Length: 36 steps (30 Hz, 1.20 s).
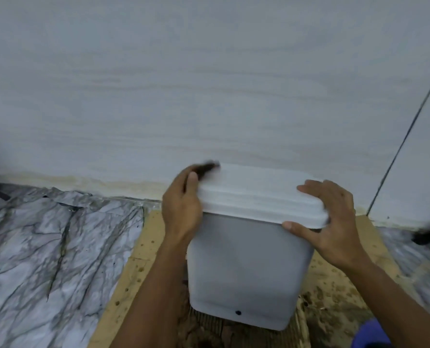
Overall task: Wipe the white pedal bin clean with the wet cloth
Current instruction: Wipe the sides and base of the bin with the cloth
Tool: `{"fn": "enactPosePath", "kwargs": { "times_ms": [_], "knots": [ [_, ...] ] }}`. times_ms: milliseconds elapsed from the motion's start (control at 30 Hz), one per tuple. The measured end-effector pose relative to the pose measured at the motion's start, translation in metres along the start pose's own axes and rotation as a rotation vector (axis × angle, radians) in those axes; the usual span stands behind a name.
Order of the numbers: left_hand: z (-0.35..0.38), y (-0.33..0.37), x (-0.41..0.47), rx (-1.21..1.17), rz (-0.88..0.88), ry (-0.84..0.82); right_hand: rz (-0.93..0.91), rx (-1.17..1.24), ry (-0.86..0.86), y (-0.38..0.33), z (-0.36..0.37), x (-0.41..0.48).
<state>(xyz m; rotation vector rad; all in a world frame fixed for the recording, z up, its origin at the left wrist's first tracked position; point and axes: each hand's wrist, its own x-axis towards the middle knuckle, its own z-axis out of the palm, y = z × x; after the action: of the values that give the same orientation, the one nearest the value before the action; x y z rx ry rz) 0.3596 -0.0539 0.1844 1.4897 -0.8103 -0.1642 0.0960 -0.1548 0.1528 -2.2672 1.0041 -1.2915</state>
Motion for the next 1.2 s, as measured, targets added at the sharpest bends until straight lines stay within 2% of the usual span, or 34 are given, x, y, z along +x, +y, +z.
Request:
{"fn": "enactPosePath", "kwargs": {
  "times_ms": [67, 133, 200, 267, 333, 500, 633, 733, 833, 1000, 1200],
  "knots": [
    [-0.011, 0.004, 0.004, 0.368, 0.201, -0.245, 0.002, 0.003, -0.006, -0.004, -0.004, -0.006],
    [-0.017, 0.017, 0.004, 0.616, 0.392, -0.413, -0.009, 0.000, -0.010, -0.010, -0.005, -0.011],
    [-0.012, 0.038, -0.009, 0.665, 0.501, -0.610, 0.006, -0.012, -0.022, -0.016, -0.006, -0.018],
    [-0.007, 0.054, -0.029, 0.623, 0.480, -0.826, 0.010, -0.039, -0.038, -0.021, -0.010, -0.026],
    [-0.010, 0.058, -0.035, 0.655, 0.449, -0.928, -0.006, -0.072, -0.061, -0.027, -0.015, -0.035],
    [-0.059, 0.047, -0.026, 0.807, 0.551, -0.996, 0.035, -0.068, -0.149, -0.045, -0.031, -0.052],
    [-0.084, 0.028, -0.034, 0.872, 0.610, -0.944, 0.058, -0.042, -0.163, -0.057, -0.034, -0.062],
    [-0.062, 0.035, -0.050, 0.971, 0.661, -0.871, 0.106, -0.055, -0.173, -0.060, -0.035, -0.064],
    [-0.022, 0.051, -0.082, 0.961, 0.714, -0.842, 0.124, -0.089, -0.188, -0.062, -0.037, -0.064],
    [0.014, 0.060, -0.100, 0.913, 0.771, -0.861, 0.167, 0.052, -0.155, -0.061, -0.042, -0.065],
    [-0.072, 0.025, -0.048, 0.913, 0.698, -0.815, 0.215, 0.068, -0.165, -0.053, -0.040, -0.066]
  ]
}}
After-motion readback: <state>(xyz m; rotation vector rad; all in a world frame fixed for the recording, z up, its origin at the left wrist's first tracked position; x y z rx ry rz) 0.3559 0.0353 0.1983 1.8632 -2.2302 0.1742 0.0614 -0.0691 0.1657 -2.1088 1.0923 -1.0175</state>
